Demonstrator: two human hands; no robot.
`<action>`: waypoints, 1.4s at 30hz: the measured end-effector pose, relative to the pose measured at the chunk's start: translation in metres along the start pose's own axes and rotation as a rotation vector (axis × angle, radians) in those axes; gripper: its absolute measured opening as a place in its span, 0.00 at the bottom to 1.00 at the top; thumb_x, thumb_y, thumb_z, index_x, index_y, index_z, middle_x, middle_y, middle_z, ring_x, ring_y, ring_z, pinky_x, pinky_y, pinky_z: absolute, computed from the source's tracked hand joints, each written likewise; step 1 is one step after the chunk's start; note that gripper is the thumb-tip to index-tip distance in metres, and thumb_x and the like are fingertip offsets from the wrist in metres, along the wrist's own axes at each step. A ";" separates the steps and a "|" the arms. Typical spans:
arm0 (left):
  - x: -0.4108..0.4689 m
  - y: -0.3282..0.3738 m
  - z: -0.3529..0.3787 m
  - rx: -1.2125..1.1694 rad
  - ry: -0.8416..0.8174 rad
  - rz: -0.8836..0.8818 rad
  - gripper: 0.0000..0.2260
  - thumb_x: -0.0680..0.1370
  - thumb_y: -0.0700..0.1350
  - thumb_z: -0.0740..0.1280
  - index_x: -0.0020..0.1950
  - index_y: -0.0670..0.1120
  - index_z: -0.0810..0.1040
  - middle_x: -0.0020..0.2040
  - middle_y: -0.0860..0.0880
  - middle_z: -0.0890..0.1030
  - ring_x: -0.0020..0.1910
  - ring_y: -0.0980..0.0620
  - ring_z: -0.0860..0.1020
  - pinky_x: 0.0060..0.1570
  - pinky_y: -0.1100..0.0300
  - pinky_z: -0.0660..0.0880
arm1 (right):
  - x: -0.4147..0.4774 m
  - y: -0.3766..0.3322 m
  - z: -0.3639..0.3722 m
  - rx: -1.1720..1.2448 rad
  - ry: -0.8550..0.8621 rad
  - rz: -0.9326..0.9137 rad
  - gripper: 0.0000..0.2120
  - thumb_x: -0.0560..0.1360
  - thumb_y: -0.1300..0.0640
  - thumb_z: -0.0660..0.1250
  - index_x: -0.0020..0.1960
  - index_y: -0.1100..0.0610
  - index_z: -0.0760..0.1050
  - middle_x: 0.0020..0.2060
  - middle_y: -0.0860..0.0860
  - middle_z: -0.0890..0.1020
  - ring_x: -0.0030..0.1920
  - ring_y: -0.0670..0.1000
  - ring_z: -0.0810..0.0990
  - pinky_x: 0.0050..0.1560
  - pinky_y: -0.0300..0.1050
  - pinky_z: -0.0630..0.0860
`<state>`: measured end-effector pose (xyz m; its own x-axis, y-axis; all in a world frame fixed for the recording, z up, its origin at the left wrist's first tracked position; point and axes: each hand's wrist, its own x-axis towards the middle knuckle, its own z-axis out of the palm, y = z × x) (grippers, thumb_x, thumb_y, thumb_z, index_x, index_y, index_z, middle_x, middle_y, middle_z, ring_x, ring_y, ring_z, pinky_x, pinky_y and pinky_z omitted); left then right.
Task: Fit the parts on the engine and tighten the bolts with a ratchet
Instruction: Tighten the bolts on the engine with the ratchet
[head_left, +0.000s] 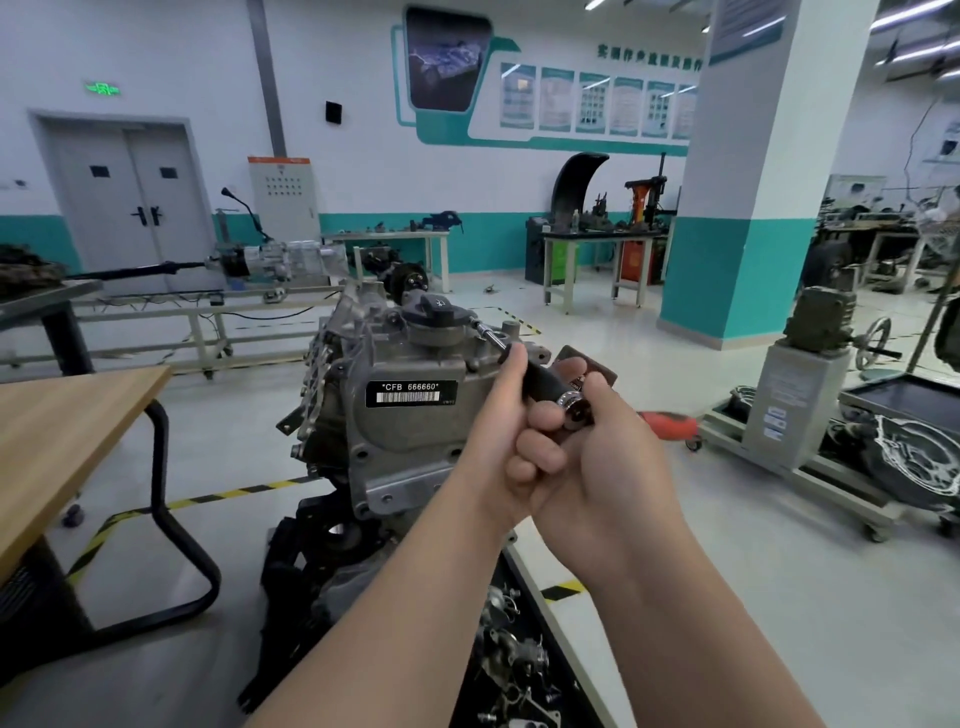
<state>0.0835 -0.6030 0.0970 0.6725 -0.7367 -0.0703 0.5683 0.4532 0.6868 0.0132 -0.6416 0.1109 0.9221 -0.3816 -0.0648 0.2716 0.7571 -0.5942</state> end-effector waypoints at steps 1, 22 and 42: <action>0.000 -0.001 0.002 -0.031 0.012 0.000 0.30 0.79 0.63 0.58 0.28 0.46 0.83 0.17 0.55 0.66 0.11 0.61 0.61 0.10 0.71 0.56 | 0.000 0.000 0.001 0.106 -0.005 0.038 0.14 0.83 0.48 0.55 0.48 0.52 0.75 0.25 0.49 0.68 0.20 0.47 0.62 0.21 0.38 0.65; 0.011 -0.008 0.007 0.216 0.141 0.077 0.25 0.76 0.66 0.60 0.29 0.49 0.71 0.18 0.52 0.65 0.15 0.57 0.61 0.20 0.68 0.51 | 0.011 -0.010 -0.010 -0.497 0.079 -0.183 0.23 0.80 0.46 0.56 0.31 0.53 0.73 0.22 0.52 0.70 0.18 0.50 0.64 0.26 0.44 0.63; -0.005 0.000 0.022 0.152 0.255 -0.022 0.23 0.79 0.62 0.60 0.46 0.44 0.82 0.36 0.45 0.84 0.34 0.50 0.84 0.44 0.57 0.75 | 0.007 -0.035 -0.015 -1.797 -0.038 -0.557 0.08 0.80 0.53 0.54 0.56 0.55 0.59 0.33 0.48 0.71 0.34 0.56 0.73 0.33 0.46 0.65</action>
<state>0.0697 -0.6102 0.1137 0.7692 -0.5869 -0.2526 0.5196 0.3444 0.7819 0.0062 -0.6790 0.1190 0.8535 -0.3260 0.4064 -0.0484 -0.8263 -0.5612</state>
